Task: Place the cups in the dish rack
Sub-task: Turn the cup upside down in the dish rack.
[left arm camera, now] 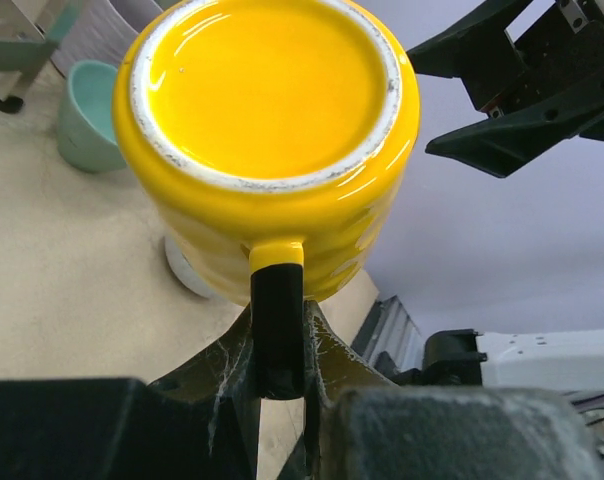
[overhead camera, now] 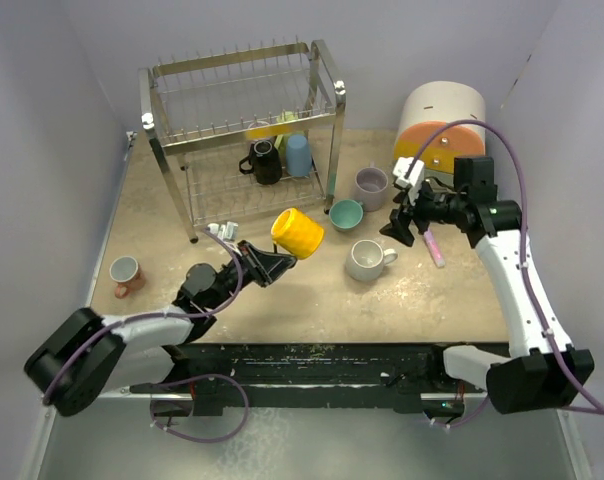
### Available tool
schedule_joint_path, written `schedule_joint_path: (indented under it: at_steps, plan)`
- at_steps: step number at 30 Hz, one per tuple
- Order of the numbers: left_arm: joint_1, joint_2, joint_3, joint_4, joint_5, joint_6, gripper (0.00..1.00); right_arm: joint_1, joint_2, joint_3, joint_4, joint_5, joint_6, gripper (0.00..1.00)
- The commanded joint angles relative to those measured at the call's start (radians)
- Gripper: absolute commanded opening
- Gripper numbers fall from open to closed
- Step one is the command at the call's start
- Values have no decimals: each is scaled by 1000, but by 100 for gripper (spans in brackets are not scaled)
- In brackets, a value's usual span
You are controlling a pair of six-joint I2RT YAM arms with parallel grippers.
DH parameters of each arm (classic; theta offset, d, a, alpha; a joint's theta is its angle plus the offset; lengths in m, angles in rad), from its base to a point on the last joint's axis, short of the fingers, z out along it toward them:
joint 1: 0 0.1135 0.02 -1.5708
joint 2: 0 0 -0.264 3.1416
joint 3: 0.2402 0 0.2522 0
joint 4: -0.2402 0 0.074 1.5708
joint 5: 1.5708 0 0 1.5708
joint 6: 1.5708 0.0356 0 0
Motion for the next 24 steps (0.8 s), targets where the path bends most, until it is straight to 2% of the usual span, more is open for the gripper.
schedule_joint_path:
  at_steps: [1,5,7,19,24]
  plan:
    - [10,-198,117,-247,-74,206,0,-46,-33,-98,251,-133,132,81]
    - [14,-280,194,-440,-132,302,0,-52,-19,-139,287,-182,140,80]
    - [18,-285,225,-484,-147,328,0,-70,-25,-163,312,-206,140,80]
    - [74,-141,440,-661,-177,448,0,-103,-158,-263,358,-141,105,81]
    - [94,-97,478,-672,-233,492,0,-104,-158,-258,337,-130,77,81]
